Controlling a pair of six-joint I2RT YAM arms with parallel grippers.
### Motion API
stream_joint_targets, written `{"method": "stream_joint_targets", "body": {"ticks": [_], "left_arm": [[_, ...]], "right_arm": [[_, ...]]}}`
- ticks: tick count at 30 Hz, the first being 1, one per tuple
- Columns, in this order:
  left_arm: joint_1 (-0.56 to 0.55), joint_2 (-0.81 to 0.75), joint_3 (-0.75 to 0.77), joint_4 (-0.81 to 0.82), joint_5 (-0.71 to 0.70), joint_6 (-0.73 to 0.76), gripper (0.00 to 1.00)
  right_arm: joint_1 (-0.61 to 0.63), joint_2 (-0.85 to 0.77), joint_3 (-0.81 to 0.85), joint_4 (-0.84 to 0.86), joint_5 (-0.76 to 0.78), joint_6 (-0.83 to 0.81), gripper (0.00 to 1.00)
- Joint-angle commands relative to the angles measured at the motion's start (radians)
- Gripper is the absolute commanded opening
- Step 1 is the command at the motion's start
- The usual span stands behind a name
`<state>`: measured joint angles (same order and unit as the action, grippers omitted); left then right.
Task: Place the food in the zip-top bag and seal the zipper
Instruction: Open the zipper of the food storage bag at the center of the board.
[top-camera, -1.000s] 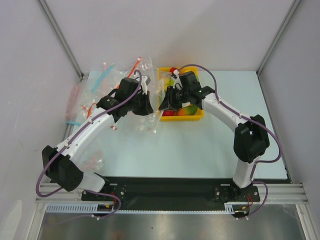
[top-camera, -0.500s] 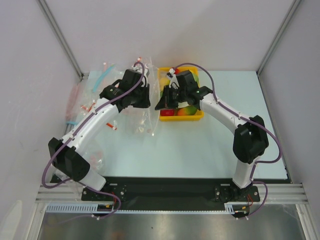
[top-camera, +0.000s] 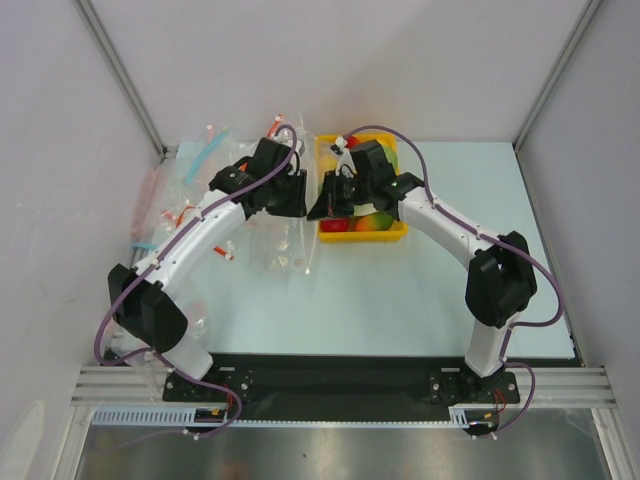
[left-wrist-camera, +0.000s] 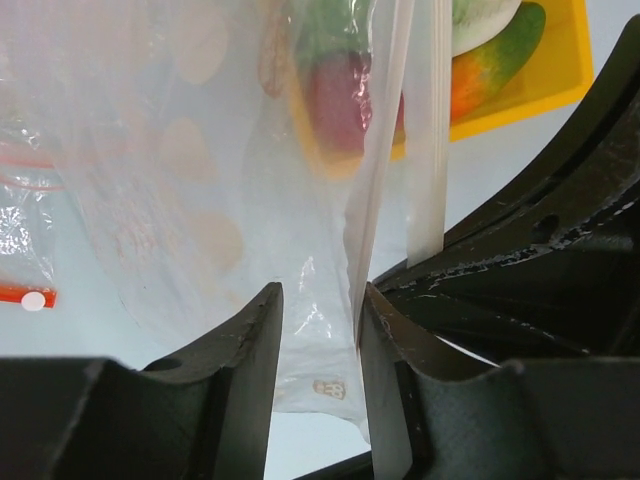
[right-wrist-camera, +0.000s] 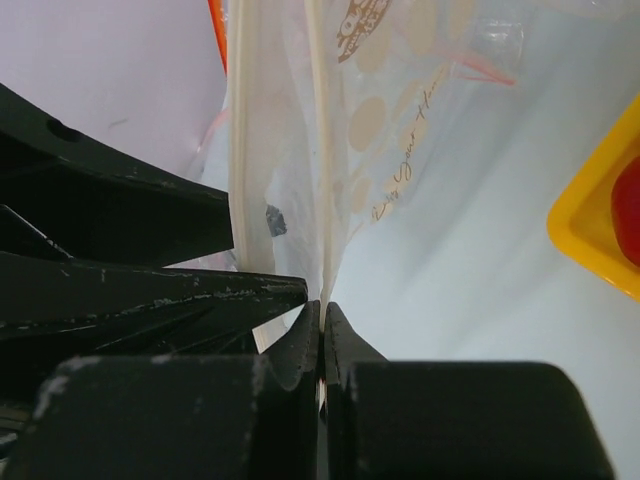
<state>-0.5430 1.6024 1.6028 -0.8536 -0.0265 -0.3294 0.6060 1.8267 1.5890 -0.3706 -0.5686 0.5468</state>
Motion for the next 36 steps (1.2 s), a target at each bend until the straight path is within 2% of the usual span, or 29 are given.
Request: {"method": "stream_joint_targets", "body": {"ticks": [1,5,7,8,12,14,16,17,21,24,27,32,36], "left_arm": [[-0.011,-0.047,-0.047,0.014,0.088,0.01,0.42],[-0.012,-0.082,-0.106,0.068,0.12,0.001,0.43],[-0.012,-0.076,-0.107,0.065,0.112,0.0,0.39],[-0.012,-0.072,-0.103,0.056,0.106,0.0,0.35],[-0.012,-0.044,-0.051,0.008,0.038,0.012,0.08],[-0.012,-0.045,-0.011,-0.013,0.03,0.023,0.01],[-0.012,-0.053,0.025,-0.033,0.03,0.038,0.0],[-0.012,-0.055,0.032,-0.038,0.042,0.044,0.0],[-0.012,-0.078,0.039,-0.018,0.166,0.024,0.0],[-0.014,-0.11,-0.006,0.03,0.233,-0.019,0.0],[-0.014,-0.136,-0.053,0.064,0.252,-0.046,0.0],[-0.012,-0.157,-0.052,0.027,0.238,-0.04,0.0],[-0.003,-0.156,0.025,-0.097,0.093,-0.019,0.0]], "right_arm": [[-0.003,-0.044,0.046,0.029,-0.008,-0.004,0.01],[-0.003,-0.044,0.046,0.033,-0.011,-0.001,0.01],[-0.003,-0.047,0.045,0.035,-0.01,-0.001,0.01],[-0.003,-0.049,0.042,0.035,-0.008,0.001,0.01],[-0.003,-0.058,0.034,0.021,0.003,-0.005,0.01],[-0.005,-0.058,0.023,0.006,0.016,-0.011,0.02],[-0.011,-0.06,0.014,-0.017,0.045,-0.013,0.17],[-0.014,-0.057,0.0,-0.017,0.041,-0.01,0.3],[-0.006,-0.049,-0.012,0.005,0.036,-0.001,0.48],[0.001,-0.046,-0.009,0.024,0.044,0.013,0.57],[0.003,-0.044,-0.011,0.021,0.068,0.033,0.59],[0.003,-0.067,-0.035,-0.011,0.171,0.039,0.59],[-0.006,-0.066,-0.043,-0.178,0.324,0.036,0.57]]}}
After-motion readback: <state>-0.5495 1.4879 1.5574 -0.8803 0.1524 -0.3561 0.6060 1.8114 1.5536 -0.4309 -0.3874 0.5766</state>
